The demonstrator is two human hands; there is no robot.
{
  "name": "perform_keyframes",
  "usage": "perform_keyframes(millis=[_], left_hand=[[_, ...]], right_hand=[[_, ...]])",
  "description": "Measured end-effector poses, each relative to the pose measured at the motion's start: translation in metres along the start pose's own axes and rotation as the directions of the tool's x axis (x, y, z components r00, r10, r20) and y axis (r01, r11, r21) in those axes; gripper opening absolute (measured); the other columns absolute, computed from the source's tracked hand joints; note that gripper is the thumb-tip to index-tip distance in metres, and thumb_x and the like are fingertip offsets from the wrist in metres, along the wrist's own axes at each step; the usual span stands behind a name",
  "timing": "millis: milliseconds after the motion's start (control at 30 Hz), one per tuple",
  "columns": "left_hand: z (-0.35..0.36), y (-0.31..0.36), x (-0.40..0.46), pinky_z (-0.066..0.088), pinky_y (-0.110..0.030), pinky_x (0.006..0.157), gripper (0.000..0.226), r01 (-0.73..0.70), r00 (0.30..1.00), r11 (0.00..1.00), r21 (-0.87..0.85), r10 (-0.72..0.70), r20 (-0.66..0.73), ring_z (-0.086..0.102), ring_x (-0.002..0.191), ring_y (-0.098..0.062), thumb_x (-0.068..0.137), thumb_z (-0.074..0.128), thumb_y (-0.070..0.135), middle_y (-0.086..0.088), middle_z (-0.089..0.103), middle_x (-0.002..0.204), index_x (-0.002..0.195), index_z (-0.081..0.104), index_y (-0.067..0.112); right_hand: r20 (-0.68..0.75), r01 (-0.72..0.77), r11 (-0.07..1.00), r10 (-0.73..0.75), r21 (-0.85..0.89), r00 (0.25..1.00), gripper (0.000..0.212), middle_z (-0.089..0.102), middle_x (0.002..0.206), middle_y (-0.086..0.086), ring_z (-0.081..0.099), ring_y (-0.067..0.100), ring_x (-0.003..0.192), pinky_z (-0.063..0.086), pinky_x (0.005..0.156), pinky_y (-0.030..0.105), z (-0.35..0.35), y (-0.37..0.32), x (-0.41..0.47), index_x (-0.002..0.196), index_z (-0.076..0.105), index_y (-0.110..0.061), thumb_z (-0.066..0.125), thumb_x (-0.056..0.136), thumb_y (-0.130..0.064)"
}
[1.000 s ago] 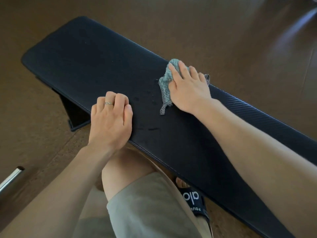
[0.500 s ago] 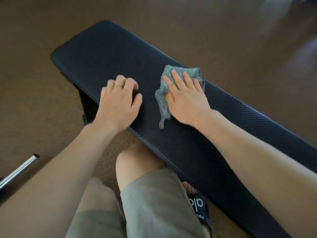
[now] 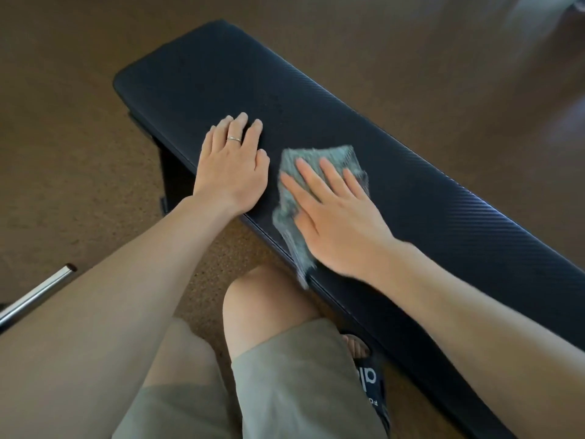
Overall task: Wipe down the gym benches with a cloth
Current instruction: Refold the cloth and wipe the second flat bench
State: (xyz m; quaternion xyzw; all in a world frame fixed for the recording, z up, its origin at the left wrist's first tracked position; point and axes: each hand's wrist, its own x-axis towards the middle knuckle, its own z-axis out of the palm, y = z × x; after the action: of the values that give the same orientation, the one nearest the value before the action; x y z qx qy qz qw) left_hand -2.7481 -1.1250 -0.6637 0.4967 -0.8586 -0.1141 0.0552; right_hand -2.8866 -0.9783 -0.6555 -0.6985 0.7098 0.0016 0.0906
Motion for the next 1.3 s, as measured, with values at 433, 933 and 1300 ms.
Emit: perform_keyframes(millis=[433,933,1300], left_hand=[[-0.006,-0.032,0.002,0.003,-0.037,0.13,0.054,-0.141,0.988,0.989,-0.041,0.143,0.056,0.004,0.16,-0.018,0.112,0.016,0.034,0.001,0.009,0.174,0.165,0.015,0.027],[-0.013,-0.033,-0.002,0.003,-0.037,0.13,0.055,-0.143,0.985,0.989,-0.032,0.146,0.089,0.001,0.16,-0.017,0.112,0.016,0.038,0.004,0.005,0.174,0.165,0.012,0.027],[-0.017,-0.058,-0.014,-0.003,-0.035,0.13,0.052,-0.142,0.987,0.989,-0.05,0.145,0.071,-0.001,0.16,-0.015,0.112,0.017,0.043,0.008,0.006,0.174,0.164,0.016,0.039]], right_hand=[[0.08,0.151,0.97,-0.138,-0.188,0.987,0.064,0.01,0.171,0.007,0.013,0.035,0.156,0.022,0.124,0.055,0.009,-0.017,-0.091,0.164,0.011,-0.022,0.025,0.103,-0.037],[0.071,0.088,0.968,-0.073,-0.235,0.995,0.066,0.01,0.171,0.011,0.012,0.035,0.156,0.022,0.125,0.052,0.011,-0.02,-0.106,0.163,0.01,-0.013,0.024,0.102,-0.033],[0.02,0.097,0.981,-0.095,-0.167,0.995,0.066,0.009,0.171,0.011,0.01,0.035,0.157,0.017,0.126,0.052,0.011,-0.047,-0.084,0.163,0.012,-0.013,0.034,0.105,-0.032]])
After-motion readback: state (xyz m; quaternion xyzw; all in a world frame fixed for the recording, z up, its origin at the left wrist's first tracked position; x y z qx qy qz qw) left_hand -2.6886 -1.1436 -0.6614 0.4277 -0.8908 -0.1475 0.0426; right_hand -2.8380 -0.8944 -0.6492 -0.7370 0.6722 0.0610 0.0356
